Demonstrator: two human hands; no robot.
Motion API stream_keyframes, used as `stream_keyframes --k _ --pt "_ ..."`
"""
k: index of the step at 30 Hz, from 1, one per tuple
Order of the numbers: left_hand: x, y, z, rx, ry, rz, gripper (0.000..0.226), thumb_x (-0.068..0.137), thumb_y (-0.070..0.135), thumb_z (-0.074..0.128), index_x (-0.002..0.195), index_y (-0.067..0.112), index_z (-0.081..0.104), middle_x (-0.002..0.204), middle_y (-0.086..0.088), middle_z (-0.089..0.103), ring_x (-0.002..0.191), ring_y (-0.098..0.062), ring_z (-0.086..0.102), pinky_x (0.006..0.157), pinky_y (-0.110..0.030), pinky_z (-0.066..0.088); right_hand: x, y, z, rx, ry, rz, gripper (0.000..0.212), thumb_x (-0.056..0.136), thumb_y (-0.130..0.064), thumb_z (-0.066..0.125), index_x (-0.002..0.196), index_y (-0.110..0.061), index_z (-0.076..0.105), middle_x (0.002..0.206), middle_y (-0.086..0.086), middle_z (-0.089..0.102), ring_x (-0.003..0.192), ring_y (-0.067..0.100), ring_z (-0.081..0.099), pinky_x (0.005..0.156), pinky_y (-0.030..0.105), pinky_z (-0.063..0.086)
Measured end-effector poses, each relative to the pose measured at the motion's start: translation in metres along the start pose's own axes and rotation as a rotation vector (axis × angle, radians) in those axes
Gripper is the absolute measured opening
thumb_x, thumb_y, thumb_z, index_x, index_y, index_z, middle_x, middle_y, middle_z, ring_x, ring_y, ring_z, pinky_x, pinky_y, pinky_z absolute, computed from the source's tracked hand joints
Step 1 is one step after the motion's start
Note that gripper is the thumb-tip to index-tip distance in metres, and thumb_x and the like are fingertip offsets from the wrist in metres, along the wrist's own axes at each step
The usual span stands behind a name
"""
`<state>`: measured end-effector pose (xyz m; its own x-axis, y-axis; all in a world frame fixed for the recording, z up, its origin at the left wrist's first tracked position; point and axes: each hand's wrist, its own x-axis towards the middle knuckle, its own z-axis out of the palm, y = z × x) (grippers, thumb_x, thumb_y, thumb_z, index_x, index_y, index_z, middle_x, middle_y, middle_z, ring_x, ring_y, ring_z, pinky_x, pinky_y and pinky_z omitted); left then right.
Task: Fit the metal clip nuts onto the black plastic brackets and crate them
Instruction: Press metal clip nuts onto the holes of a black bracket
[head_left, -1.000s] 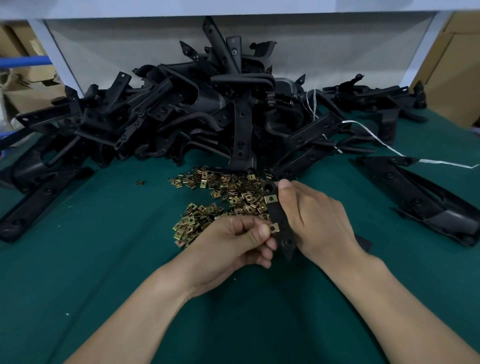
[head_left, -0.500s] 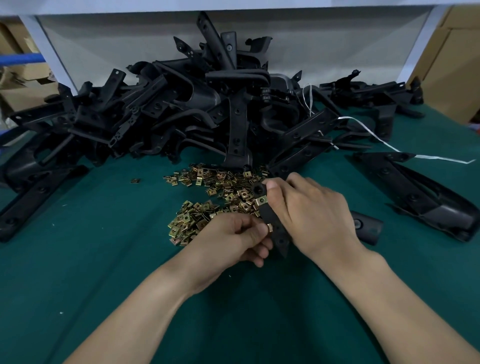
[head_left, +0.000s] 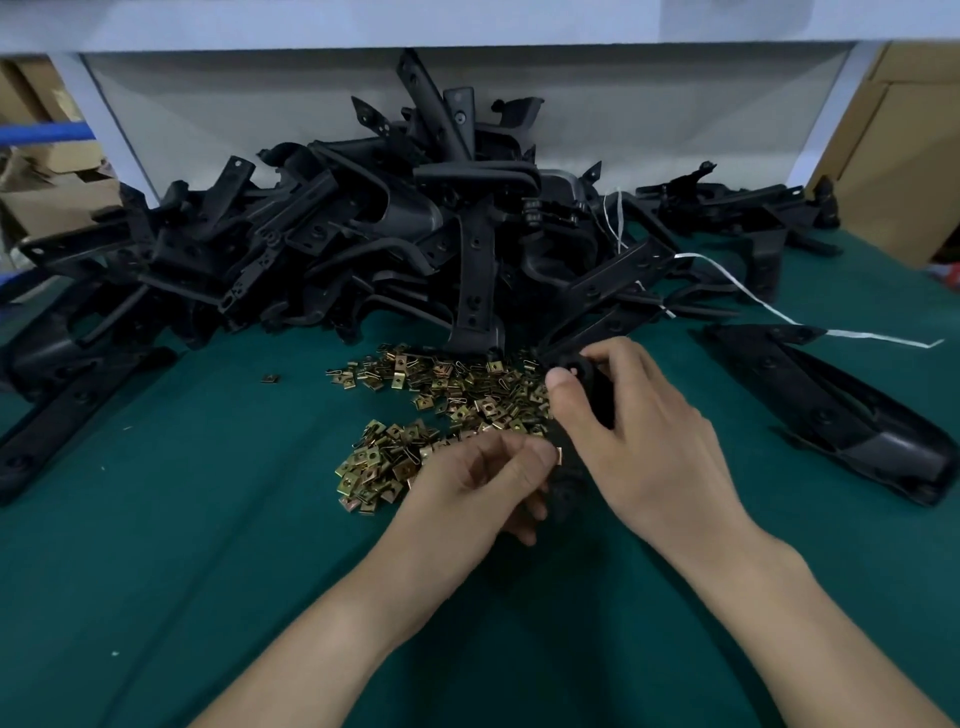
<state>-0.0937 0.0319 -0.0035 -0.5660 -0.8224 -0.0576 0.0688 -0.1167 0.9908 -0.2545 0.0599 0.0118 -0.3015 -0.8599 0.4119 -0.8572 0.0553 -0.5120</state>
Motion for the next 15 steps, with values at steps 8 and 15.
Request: stream_keyframes --k 8,15 --pt "-0.011 -0.001 0.023 0.241 0.187 0.329 0.037 0.088 0.058 0.065 0.123 0.050 0.054 0.102 0.022 0.071 0.093 0.000 0.068 0.074 -0.011 0.051 -0.006 -0.018 -0.009 0.634 0.144 0.190 0.036 0.088 -0.074 0.045 0.096 -0.039 0.050 0.083 -0.019 0.068 0.072 0.000 0.064 0.060 0.021 0.048" --pt "-0.006 0.001 0.007 0.359 0.338 0.391 0.038 0.082 0.055 0.062 0.119 0.050 0.059 0.106 0.029 0.070 0.097 0.007 0.067 0.077 -0.005 0.048 -0.021 -0.032 0.022 0.999 0.150 0.230 0.022 0.089 -0.055 0.055 0.085 -0.034 0.052 0.073 -0.018 0.059 0.068 0.000 0.056 0.059 0.012 0.046"
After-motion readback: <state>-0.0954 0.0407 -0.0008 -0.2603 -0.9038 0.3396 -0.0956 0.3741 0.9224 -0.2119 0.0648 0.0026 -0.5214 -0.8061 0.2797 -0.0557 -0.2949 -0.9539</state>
